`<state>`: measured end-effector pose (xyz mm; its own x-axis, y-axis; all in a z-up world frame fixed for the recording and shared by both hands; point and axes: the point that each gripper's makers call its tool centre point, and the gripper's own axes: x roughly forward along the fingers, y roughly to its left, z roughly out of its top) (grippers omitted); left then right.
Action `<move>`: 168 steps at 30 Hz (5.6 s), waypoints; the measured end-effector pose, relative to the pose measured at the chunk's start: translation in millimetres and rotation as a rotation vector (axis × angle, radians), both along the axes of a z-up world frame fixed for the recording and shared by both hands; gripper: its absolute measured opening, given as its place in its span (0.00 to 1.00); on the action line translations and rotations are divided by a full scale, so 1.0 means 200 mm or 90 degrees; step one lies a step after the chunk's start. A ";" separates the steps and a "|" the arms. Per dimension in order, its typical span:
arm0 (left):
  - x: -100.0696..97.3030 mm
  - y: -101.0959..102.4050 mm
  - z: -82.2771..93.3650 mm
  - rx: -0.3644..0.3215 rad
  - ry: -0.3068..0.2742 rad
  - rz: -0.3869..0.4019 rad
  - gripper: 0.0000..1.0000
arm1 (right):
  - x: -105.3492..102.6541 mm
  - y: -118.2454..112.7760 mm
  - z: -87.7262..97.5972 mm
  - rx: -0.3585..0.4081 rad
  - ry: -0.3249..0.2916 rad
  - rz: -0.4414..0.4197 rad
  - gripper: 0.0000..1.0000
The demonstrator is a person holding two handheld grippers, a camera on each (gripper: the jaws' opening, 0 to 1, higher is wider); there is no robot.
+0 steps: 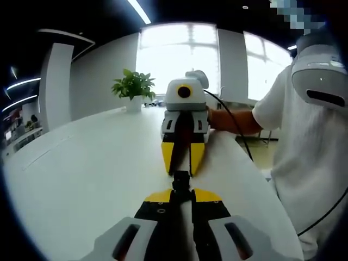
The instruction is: Snap the two parts of the plastic buckle together until the buckle closes and remains connected.
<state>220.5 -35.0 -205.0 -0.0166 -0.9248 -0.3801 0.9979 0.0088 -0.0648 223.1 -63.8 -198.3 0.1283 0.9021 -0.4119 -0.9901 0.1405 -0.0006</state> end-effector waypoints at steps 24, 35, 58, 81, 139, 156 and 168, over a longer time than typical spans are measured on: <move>0.04 0.05 0.01 0.002 0.002 0.037 0.11 | 0.01 0.01 0.00 -0.005 -0.006 -0.005 0.12; 0.04 0.04 0.00 0.002 0.003 0.041 0.11 | 0.02 0.02 -0.01 -0.008 -0.032 -0.012 0.12; 0.00 0.02 0.00 0.004 -0.003 0.006 0.08 | -0.03 0.06 -0.03 -0.020 -0.020 0.044 0.09; 0.00 0.04 0.00 0.010 -0.010 0.003 0.11 | -0.01 0.09 -0.03 -0.010 -0.029 0.048 0.11; 0.29 0.13 0.16 -0.051 -0.065 0.191 0.39 | 0.25 0.05 -0.02 -0.039 -0.018 0.037 0.11; 0.44 0.21 0.12 -0.022 -0.078 0.296 0.37 | 0.47 0.02 -0.02 -0.066 -0.005 0.049 0.11; 0.54 0.29 0.11 -0.016 -0.061 0.375 0.38 | 0.68 0.01 -0.01 -0.083 0.001 0.050 0.11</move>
